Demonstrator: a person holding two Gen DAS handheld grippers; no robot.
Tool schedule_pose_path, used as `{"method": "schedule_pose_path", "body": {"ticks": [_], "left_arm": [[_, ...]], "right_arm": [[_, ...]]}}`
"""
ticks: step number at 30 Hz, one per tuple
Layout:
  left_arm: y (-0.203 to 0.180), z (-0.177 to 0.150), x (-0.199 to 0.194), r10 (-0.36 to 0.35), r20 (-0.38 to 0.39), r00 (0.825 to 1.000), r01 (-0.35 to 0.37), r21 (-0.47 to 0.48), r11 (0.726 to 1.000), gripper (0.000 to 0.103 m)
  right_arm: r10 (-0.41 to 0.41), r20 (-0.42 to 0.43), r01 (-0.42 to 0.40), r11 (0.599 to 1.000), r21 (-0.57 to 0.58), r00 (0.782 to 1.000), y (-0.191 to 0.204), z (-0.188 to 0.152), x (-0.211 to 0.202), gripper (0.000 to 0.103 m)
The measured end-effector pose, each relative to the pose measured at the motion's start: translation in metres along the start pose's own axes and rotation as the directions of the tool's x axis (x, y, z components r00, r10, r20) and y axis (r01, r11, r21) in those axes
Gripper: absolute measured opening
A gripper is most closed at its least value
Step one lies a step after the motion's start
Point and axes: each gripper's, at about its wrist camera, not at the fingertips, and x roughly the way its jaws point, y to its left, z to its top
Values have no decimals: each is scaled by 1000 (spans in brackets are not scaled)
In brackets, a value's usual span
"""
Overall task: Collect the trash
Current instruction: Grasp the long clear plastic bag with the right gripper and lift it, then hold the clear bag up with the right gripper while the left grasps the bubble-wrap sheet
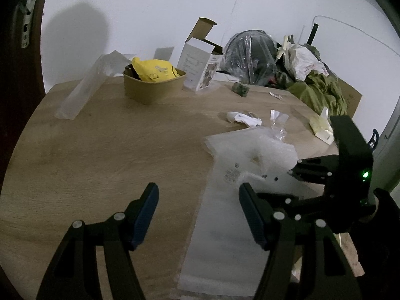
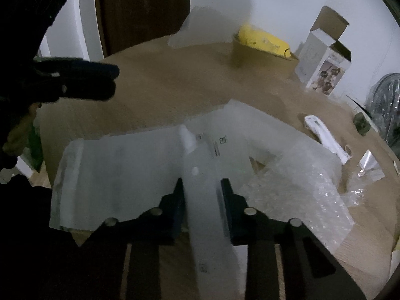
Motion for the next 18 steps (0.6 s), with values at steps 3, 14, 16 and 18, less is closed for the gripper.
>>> {"method": "schedule_pose_path", "body": {"ticks": [3, 14, 16, 18], "left_arm": [[0, 0, -1, -1, -1, 1000, 1, 4, 1000, 67], [-9, -2, 0, -17, -9, 1000, 18, 37, 999, 67], [-13, -2, 1, -22, -12, 1000, 23, 47, 999, 67], [-19, -1, 4, -30, -19, 999, 31, 62, 998, 67]], "right_arm": [[-12, 38, 12, 1000, 10, 999, 0, 1, -11, 18], [-93, 153, 81, 993, 83, 984, -10, 1, -53, 14], [-108, 165, 92, 990, 105, 980, -12, -2, -59, 14], [-127, 172, 106, 986, 128, 977, -17, -5, -64, 14]]}}
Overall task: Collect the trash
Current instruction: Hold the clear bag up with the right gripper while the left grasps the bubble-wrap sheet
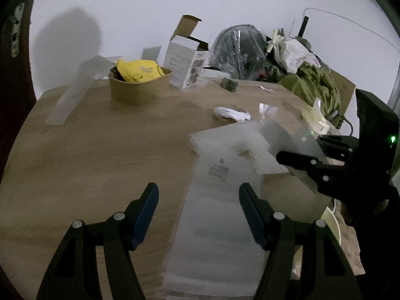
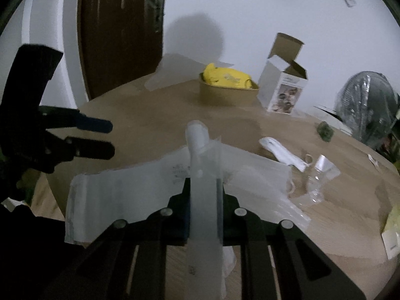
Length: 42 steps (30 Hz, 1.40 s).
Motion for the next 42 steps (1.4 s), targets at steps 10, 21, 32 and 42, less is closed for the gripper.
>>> {"method": "schedule_pose_path", "body": {"ticks": [10, 21, 32, 42], "left_arm": [[-38, 6, 21, -52, -38, 998, 56, 122, 991, 67], [-85, 20, 60, -56, -120, 991, 93, 330, 939, 67], [-129, 36, 101, -89, -168, 982, 160, 477, 864, 67], [-142, 36, 137, -53, -201, 978, 150, 505, 850, 67]], "right_arm": [[-73, 30, 70, 993, 91, 997, -28, -21, -28, 14], [-165, 58, 152, 971, 186, 985, -57, -41, -56, 14], [-261, 74, 230, 931, 285, 963, -82, -62, -81, 14], [-300, 62, 264, 907, 327, 952, -90, -78, -91, 14]]}}
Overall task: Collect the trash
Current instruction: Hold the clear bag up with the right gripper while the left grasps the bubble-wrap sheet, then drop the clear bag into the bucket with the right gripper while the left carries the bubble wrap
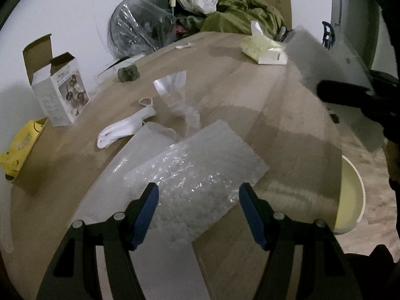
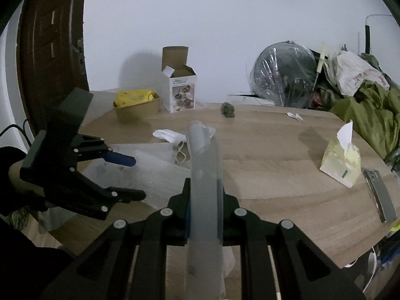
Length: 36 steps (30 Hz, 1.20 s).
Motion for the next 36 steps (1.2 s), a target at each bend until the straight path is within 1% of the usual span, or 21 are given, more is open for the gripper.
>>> {"method": "schedule_pose_path", "body": {"ticks": [8, 10, 11, 15, 21, 23, 24, 26, 28, 32, 36], "left_arm": [[-1, -1, 12, 1, -35, 999, 0, 5, 1000, 66], [-3, -2, 16, -2, -46, 999, 2, 11, 1000, 61], [-3, -3, 17, -6, -47, 999, 6, 12, 1000, 59], [-6, -4, 17, -4, -33, 999, 4, 17, 1000, 57], [-7, -7, 17, -34, -10, 999, 34, 7, 999, 45], [-10, -8, 16, -40, -5, 999, 40, 13, 999, 35], [-12, -8, 16, -43, -2, 999, 43, 22, 999, 32], [-15, -7, 15, -40, -1, 999, 40, 35, 999, 21], [-18, -7, 15, -35, -2, 999, 35, 41, 999, 16], [-19, -7, 10, -42, 8, 999, 42, 29, 999, 12], [-23, -5, -2, -40, 35, 999, 39, 27, 999, 11]], "right_arm": [[-10, -3, 10, 1000, 18, 1000, -6, -7, -3, 14], [-15, -4, 15, 1000, 25, 1000, -7, -9, -4, 14], [-16, -4, 16, 999, 28, 1000, -8, -10, -5, 14], [-19, -9, 19, 999, 38, 1000, -10, -14, -6, 14], [-22, -10, 23, 998, 51, 1000, -11, -21, -10, 14], [-23, -10, 23, 998, 52, 1000, -11, -22, -12, 14], [-24, -9, 24, 998, 52, 1000, -11, -22, -13, 14], [-27, -6, 27, 998, 54, 1000, -10, -23, -15, 15], [-30, -3, 30, 998, 54, 1000, -10, -23, -17, 14], [-39, 6, 39, 998, 56, 999, -11, -25, -24, 14], [-52, 10, 51, 997, 60, 999, -13, -27, -30, 14]]}}
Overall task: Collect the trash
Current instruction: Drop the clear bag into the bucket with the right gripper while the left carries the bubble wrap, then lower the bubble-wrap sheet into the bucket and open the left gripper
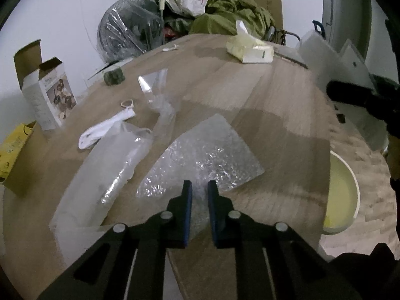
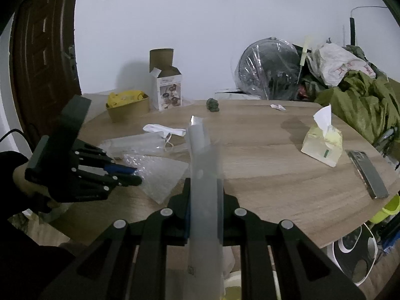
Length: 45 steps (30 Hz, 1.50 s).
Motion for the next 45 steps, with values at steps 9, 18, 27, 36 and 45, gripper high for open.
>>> {"method": "schedule_pose_path", "body": {"ticks": [9, 18, 27, 36, 45], "left_arm": [[-20, 12, -37, -19, 71, 997, 18, 17, 1000, 11], [-50, 15, -51, -73, 100, 992, 69, 44, 997, 11], [-93, 13, -54, -148, 92, 985, 139, 93, 986, 11], [-132, 9, -35, -198, 25, 980, 194, 113, 974, 11], [-159, 2, -19, -198, -59, 978, 205, 148, 968, 11]], "right_arm": [[-49, -2, 49, 998, 30, 999, -9, -17, -23, 14], [-109, -30, 112, 987, 115, 994, -28, -56, -54, 15], [-156, -84, 169, 967, 190, 984, -44, -101, -70, 15], [-138, -237, 205, 936, 287, 962, -66, -156, -43, 22], [-70, -370, 212, 909, 358, 926, -83, -204, -8, 47]]}}
